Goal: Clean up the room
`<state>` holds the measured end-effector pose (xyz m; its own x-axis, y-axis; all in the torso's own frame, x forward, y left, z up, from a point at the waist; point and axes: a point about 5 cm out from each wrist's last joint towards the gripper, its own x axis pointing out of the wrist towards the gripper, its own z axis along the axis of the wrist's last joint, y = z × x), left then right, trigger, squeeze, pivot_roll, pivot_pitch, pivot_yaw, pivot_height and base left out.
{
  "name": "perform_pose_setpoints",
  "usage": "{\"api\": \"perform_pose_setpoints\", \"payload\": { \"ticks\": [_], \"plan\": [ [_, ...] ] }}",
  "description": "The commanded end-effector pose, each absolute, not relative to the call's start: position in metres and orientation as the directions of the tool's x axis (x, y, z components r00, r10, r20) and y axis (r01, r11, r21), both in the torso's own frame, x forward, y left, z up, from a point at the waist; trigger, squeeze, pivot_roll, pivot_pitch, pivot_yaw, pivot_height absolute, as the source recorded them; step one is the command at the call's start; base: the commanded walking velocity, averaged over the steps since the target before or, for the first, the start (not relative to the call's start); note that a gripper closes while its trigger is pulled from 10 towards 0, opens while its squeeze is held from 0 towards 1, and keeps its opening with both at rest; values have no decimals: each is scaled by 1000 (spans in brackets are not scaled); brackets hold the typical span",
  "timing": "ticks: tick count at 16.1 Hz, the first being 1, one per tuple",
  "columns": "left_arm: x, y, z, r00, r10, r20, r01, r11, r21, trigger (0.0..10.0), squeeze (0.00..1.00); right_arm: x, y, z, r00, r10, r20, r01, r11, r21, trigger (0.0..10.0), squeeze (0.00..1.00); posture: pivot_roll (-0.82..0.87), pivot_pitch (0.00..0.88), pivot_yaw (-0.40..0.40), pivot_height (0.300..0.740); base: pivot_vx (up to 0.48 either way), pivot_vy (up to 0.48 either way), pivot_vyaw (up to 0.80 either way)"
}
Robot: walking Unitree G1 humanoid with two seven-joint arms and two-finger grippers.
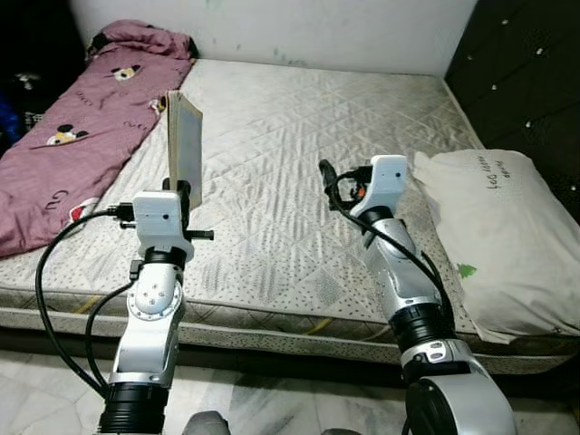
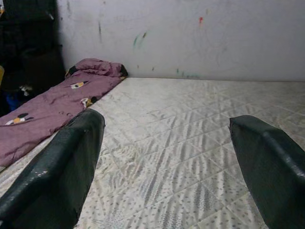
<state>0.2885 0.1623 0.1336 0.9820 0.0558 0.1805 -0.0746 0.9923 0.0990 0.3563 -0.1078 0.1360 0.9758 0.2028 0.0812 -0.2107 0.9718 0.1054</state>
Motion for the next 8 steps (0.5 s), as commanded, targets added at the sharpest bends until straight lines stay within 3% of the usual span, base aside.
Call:
{"api": "perform_pose_setpoints", "payload": {
  "ticks": [1, 8],
  "plan": [
    [290, 163, 144, 973, 61, 222, -87, 990, 109, 10000, 0, 357, -109, 134, 978, 198, 71, -204, 974, 95, 10000, 0, -47, 0, -27, 740, 0, -247, 0],
    [290, 162, 144, 973, 61, 223, -87, 990, 110, 10000, 0, 356, -107, 135, 974, 214, 76, -219, 973, 74, 10000, 0, -48, 0, -30, 740, 0, -247, 127]
  ]
}}
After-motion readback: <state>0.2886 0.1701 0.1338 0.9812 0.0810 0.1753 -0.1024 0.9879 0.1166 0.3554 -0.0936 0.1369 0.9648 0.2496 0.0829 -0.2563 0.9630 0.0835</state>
